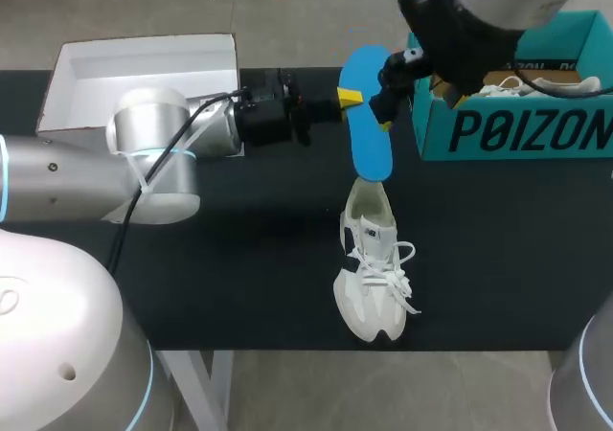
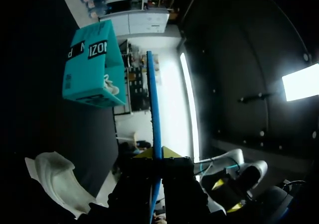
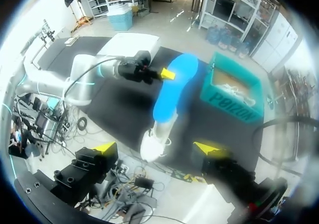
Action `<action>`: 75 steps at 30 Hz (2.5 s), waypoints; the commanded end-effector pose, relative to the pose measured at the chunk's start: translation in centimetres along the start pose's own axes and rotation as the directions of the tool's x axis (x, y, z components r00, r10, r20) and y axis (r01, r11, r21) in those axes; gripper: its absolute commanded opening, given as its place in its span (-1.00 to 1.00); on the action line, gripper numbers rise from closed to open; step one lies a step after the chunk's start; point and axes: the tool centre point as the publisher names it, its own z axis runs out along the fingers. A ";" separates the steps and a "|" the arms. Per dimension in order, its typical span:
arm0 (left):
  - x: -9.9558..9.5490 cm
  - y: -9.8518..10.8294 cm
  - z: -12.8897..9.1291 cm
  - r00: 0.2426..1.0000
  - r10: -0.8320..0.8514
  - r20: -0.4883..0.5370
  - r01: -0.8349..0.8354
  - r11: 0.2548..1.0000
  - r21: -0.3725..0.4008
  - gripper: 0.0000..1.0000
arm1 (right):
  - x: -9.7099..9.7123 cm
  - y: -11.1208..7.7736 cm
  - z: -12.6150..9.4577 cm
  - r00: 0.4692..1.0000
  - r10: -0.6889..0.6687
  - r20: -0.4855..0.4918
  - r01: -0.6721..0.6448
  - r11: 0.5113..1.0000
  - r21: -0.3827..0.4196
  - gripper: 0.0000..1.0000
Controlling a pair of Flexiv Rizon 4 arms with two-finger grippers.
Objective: Take the shoe out of the shoebox, open the shoe tongue, remove and reinsert the insole, then place the shoe into the shoebox
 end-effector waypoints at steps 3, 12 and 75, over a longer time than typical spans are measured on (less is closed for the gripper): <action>0.0 0.1 0.1 1.000 0.000 0.002 0.000 1.000 0.004 -1.00 | 1.0 0.6 0.0 0.999 0.035 0.029 -0.035 0.999 -0.004 1.00; 0.0 0.1 0.1 1.000 0.000 0.002 0.000 1.000 0.004 -1.00 | 0.9 0.7 -0.1 0.999 0.039 0.019 -0.039 0.999 -0.007 1.00; 1.0 4.3 -1.4 0.635 0.762 0.122 -0.727 0.644 -0.238 -1.00 | 0.9 0.7 -0.1 0.999 0.039 0.019 -0.039 0.999 -0.007 1.00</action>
